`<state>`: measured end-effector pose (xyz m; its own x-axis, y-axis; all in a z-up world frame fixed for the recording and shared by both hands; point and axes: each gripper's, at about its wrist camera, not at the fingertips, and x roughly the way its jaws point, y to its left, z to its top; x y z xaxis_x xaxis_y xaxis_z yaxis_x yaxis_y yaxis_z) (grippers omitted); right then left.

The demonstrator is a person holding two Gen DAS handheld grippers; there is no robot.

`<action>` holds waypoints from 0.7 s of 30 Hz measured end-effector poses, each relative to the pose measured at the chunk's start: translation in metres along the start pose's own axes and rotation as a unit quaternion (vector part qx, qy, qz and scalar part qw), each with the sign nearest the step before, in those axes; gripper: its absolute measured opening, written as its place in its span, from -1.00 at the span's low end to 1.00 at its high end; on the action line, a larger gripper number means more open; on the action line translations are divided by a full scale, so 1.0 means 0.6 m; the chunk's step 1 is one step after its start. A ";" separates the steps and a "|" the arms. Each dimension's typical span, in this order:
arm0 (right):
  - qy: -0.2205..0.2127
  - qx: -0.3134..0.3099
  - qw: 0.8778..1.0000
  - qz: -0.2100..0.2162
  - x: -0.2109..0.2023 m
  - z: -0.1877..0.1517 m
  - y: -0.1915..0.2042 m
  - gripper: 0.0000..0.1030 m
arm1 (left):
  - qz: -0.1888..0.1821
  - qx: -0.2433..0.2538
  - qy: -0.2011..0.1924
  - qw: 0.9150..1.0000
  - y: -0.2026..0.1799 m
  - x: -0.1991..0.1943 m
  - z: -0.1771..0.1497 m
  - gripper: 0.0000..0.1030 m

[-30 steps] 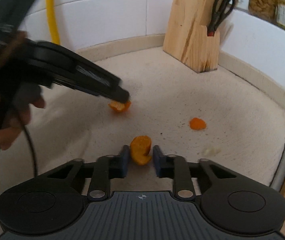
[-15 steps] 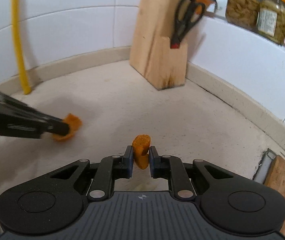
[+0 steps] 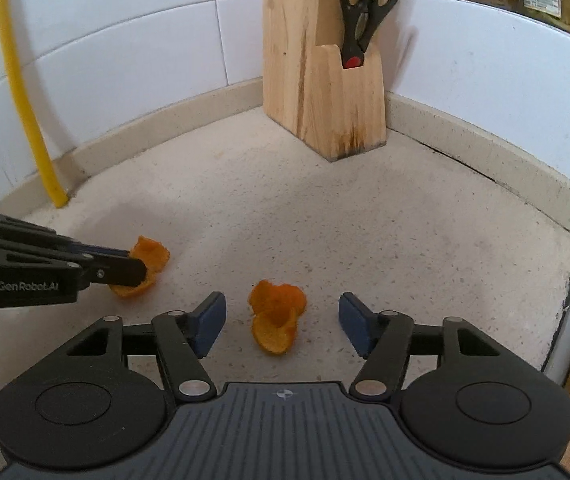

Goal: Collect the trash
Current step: 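Grasp an orange peel with the left gripper while the right grasps another peel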

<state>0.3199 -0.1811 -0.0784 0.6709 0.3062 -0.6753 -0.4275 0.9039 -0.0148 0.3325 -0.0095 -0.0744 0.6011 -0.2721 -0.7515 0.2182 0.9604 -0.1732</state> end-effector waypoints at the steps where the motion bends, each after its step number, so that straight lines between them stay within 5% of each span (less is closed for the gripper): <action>1: -0.001 -0.002 1.000 -0.007 0.001 -0.001 0.004 0.31 | -0.001 -0.001 0.000 1.000 0.000 0.000 0.000 -0.95; 5: -0.011 -0.009 0.999 -0.046 0.005 -0.005 0.015 -0.04 | -0.002 0.001 -0.001 1.000 0.000 -0.001 0.000 -0.95; 7: -0.011 -0.021 0.999 -0.047 0.006 -0.003 0.020 -0.45 | -0.002 0.001 -0.001 1.000 -0.001 -0.001 0.000 -0.95; 13: 0.008 -0.092 0.995 -0.025 0.004 0.002 0.054 -0.59 | -0.003 -0.006 0.000 1.000 0.002 -0.005 -0.003 -0.95; 21: 0.015 -0.052 0.999 0.001 -0.026 0.001 0.040 -0.68 | -0.003 0.007 -0.004 1.000 -0.005 -0.027 -0.014 -1.00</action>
<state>0.2994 -0.1639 -0.0677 0.6524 0.2965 -0.6975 -0.4898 0.8672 -0.0895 0.3157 -0.0077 -0.0669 0.6065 -0.2788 -0.7446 0.2330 0.9577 -0.1687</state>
